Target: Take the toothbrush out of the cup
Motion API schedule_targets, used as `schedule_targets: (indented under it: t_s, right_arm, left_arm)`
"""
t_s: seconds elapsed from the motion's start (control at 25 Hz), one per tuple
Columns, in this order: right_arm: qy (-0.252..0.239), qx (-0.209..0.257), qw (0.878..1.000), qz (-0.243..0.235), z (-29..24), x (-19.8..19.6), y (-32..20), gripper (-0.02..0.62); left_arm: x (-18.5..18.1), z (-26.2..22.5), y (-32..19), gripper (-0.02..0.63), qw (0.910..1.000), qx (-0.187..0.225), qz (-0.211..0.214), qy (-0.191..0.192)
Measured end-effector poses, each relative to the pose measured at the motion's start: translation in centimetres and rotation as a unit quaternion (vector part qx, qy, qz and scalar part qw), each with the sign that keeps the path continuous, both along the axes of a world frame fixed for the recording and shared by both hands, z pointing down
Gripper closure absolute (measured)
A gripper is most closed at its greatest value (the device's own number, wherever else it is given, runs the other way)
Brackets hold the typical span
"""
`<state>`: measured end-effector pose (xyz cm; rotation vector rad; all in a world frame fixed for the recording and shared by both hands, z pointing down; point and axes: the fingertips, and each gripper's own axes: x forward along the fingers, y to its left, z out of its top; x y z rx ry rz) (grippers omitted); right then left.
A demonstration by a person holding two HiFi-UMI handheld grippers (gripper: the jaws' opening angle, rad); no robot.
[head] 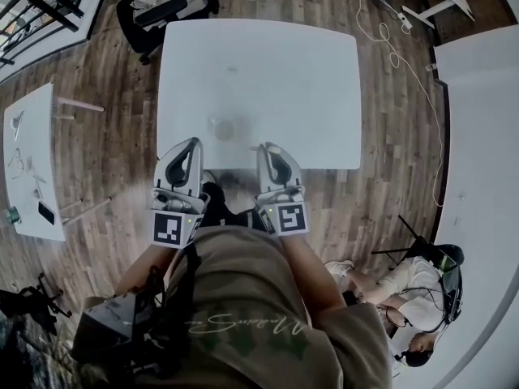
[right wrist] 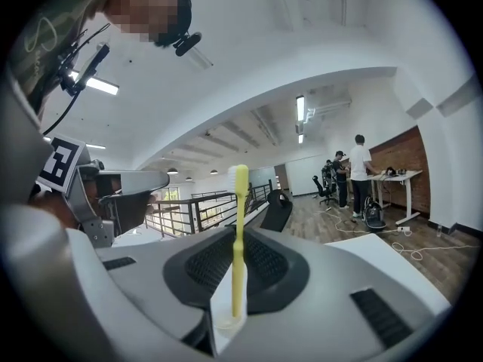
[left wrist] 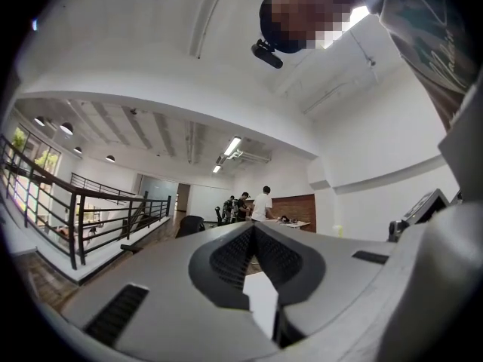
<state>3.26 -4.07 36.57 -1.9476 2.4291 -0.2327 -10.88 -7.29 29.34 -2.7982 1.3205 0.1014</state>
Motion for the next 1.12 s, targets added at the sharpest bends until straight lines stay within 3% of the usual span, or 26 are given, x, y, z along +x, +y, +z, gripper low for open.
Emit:
schedule_targets:
  t_s: [0.24,0.48,0.72,0.96,1.12]
  right_arm:
    - [-0.021,0.009,0.999,-0.023,-0.6,7.7,2.7,0.558]
    - [-0.019,0.016,0.998,-0.064,-1.6,14.7,4.6,0.558]
    - [-0.029,0.019,0.998,-0.048,-1.2,17.9,4.6,0.558]
    - [-0.029,-0.016,0.997,-0.067,0.2,18.6,5.4,0.558]
    - [-0.029,0.010,0.998,-0.064,1.2,20.1,5.0,0.558]
  left_arm:
    - [9.0,-1.8,2.8,0.595,0.9994,-0.001,-0.034,-0.008]
    - [14.3,-1.9,6.2,0.594,0.9961,-0.002,-0.088,-0.006]
    - [16.2,0.6,7.3,0.594,0.9937,0.006,-0.102,-0.045]
    - [18.0,0.5,6.7,0.594,0.9948,0.014,-0.097,-0.026]
    - [18.7,1.2,6.8,0.594,0.9956,0.024,-0.088,-0.025]
